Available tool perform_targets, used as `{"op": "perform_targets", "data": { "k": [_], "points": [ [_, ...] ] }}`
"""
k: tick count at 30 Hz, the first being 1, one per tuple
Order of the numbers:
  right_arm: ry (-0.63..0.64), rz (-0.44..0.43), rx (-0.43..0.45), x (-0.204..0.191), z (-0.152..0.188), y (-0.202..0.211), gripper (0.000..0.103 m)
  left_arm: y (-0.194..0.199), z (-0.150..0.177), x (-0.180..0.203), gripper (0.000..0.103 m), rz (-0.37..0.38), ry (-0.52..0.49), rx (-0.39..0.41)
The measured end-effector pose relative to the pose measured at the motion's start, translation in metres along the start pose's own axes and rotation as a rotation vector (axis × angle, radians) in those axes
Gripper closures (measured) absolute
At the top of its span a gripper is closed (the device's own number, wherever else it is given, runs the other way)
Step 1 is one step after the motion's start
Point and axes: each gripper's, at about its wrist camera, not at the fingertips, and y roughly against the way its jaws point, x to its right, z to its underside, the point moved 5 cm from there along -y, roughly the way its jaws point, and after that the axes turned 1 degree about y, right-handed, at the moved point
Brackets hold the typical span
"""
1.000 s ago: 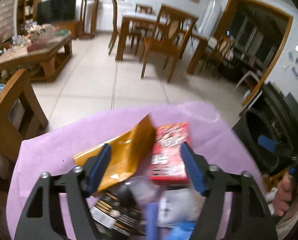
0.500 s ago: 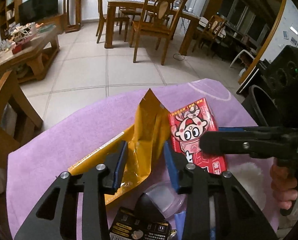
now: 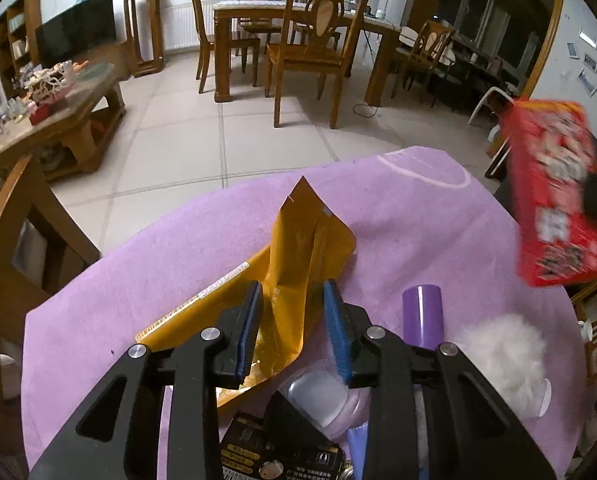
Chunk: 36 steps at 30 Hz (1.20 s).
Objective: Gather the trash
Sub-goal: 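Carry the gold wrapper and red box over the bin and open both grippers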
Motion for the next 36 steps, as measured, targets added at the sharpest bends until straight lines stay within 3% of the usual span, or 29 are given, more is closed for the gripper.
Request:
{"op": "perform_targets", "data": {
  "k": [2,4,7,9,10,11,16,25,30,36],
  "points": [
    [0.018,0.012,0.013,0.003,0.01,0.02,0.071,-0.002,-0.003,0.002,0.057,-0.012,-0.016,0.005],
    [0.024,0.017,0.013,0.007,0.021,0.035,0.071,-0.005,-0.003,0.005,0.034,-0.03,-0.039,0.007],
    [0.031,0.02,0.008,0.015,0.036,0.053,0.071,-0.009,-0.004,0.008,0.034,-0.084,-0.075,-0.007],
    [0.026,0.017,0.004,0.019,0.043,0.057,0.071,-0.01,-0.004,0.006,0.038,-0.094,-0.08,-0.014],
    [0.023,0.013,0.0,0.02,0.046,0.057,0.071,-0.009,-0.004,0.004,0.052,-0.106,-0.079,-0.014],
    [0.02,0.011,-0.002,0.022,0.049,0.059,0.071,-0.008,-0.005,0.003,0.059,-0.122,-0.073,-0.014],
    [0.002,-0.001,-0.002,0.022,0.052,0.054,0.071,0.004,-0.002,-0.008,0.08,-0.062,0.02,-0.01],
    [0.011,0.0,0.056,0.024,0.049,0.088,0.071,0.065,-0.002,0.013,0.081,0.043,0.094,0.158],
    [0.032,0.02,0.12,0.025,0.045,0.124,0.071,0.103,-0.012,0.058,0.081,0.126,0.063,0.262],
    [0.046,0.074,0.238,0.036,0.032,0.182,0.071,0.121,-0.021,0.124,0.081,0.215,-0.019,0.33]
  ]
}}
